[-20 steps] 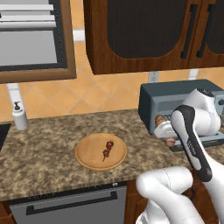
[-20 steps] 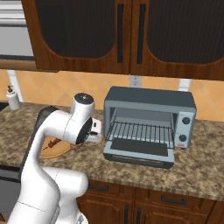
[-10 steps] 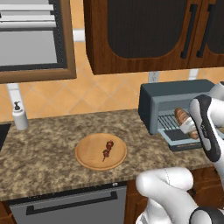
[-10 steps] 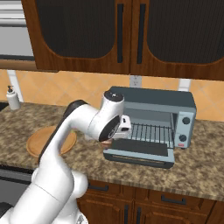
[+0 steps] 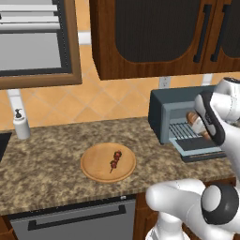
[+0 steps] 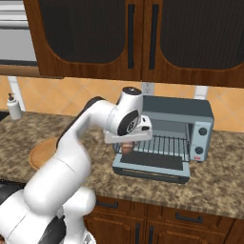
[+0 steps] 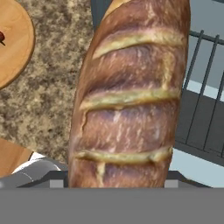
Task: Pick up the kebab skewer and baguette bread, and place them inside the toaster oven. Close the toaster oven door and start by setting the timer.
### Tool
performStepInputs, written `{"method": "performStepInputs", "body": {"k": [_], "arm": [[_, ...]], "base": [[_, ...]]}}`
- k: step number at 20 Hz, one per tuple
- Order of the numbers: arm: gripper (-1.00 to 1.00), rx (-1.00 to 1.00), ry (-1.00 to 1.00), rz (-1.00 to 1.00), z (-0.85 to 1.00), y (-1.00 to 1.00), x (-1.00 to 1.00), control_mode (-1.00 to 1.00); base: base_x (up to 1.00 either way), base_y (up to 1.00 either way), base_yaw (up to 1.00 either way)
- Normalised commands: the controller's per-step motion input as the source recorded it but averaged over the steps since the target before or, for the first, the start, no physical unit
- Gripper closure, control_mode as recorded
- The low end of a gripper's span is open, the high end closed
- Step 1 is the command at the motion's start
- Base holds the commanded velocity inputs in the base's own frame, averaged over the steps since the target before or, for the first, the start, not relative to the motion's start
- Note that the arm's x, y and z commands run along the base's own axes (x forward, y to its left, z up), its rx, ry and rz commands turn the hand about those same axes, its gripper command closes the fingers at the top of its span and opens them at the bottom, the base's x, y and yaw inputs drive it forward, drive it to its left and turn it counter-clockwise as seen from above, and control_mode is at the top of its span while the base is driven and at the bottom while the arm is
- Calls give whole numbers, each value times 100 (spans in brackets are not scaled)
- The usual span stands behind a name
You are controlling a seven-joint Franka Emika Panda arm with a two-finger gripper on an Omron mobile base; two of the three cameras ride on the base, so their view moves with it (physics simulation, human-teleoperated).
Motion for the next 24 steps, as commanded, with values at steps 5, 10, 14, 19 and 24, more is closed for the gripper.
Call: {"method": "performStepInputs", "body": {"k": [5, 10, 14, 19, 24], "arm": [[100, 0, -5, 2, -21, -5, 25, -100], [100, -1, -3, 2, -44, -7, 28, -100], [100, 0, 0, 3, -4, -7, 44, -100], [100, 0, 1, 1, -13, -3, 37, -100], [100, 0, 1, 0, -22, -3, 25, -100]], "base": [[0, 0, 0], [0, 0, 0], [0, 0, 0], [0, 0, 0], [0, 0, 0]]}}
